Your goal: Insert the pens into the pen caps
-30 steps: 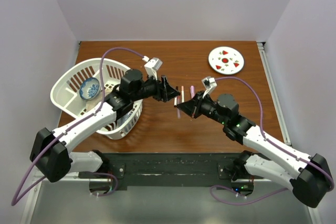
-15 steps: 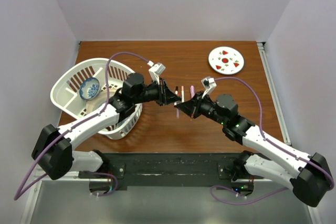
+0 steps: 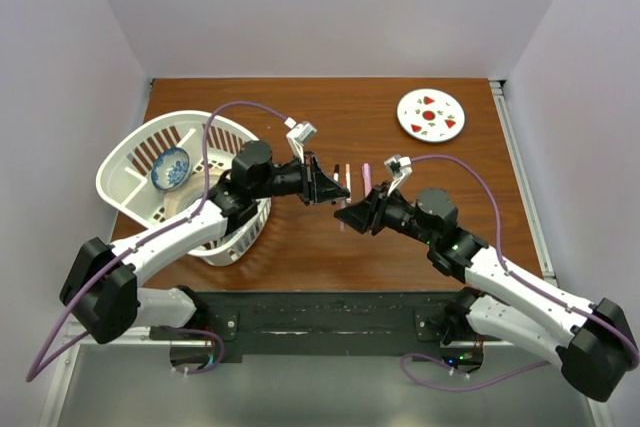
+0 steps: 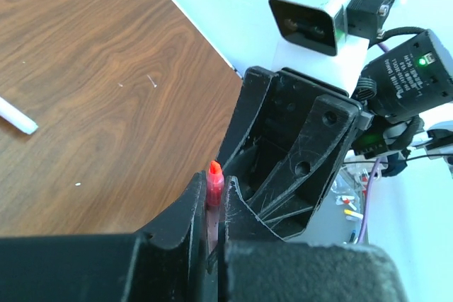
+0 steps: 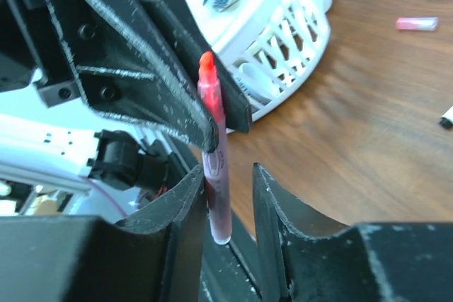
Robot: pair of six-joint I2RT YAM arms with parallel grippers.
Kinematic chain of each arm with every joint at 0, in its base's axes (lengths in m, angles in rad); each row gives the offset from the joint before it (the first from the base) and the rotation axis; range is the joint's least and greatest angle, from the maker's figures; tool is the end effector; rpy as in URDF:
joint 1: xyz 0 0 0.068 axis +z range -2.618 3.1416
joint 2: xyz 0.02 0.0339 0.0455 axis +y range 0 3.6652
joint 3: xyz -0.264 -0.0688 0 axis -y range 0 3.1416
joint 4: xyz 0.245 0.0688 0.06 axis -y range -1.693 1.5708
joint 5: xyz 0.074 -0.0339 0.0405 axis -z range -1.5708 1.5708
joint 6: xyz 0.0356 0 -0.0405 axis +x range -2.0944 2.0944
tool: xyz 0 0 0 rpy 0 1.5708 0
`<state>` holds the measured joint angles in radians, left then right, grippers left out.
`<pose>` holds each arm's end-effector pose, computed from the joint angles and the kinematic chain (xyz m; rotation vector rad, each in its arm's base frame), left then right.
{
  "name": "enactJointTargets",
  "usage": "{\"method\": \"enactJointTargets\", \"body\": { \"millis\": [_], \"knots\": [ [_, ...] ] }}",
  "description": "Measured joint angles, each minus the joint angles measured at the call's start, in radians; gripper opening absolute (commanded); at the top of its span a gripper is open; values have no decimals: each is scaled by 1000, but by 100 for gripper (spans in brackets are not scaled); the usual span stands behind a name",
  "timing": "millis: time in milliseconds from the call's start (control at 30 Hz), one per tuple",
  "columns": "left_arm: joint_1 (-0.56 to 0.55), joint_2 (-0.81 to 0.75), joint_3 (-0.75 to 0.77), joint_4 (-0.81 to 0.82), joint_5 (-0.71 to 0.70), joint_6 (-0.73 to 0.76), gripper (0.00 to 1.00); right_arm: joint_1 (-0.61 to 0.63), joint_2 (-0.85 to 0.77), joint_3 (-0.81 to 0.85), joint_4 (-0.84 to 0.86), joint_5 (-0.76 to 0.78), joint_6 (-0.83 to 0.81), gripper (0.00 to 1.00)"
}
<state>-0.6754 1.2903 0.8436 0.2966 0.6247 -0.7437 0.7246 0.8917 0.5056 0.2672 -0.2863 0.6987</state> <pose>0.2176 -0.2010 0.3001 0.4619 1.9140 -1.5279 0.1514 0.1475 0.2694 -0.2604 1.8454 1.2735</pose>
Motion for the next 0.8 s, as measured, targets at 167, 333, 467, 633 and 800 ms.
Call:
{"method": "enactJointTargets", "body": {
  "millis": [167, 333, 467, 633, 800],
  "knots": [
    [1, -5, 0, 2, 4, -6, 0, 0, -19, -36, 41, -45, 36, 29],
    [1, -6, 0, 1, -1, -5, 0, 0, -19, -80, 98, -76, 69, 3],
    [1, -8, 2, -11, -7, -3, 57, 2, -20, -95, 135, -99, 83, 0],
    [1, -8, 75, -148, -68, 127, 75, 2, -51, -109, 140, -93, 99, 0],
    [0, -8, 259, -382, -219, 349, 73, 1, -162, -107, 37, -38, 85, 0]
  ]
}}
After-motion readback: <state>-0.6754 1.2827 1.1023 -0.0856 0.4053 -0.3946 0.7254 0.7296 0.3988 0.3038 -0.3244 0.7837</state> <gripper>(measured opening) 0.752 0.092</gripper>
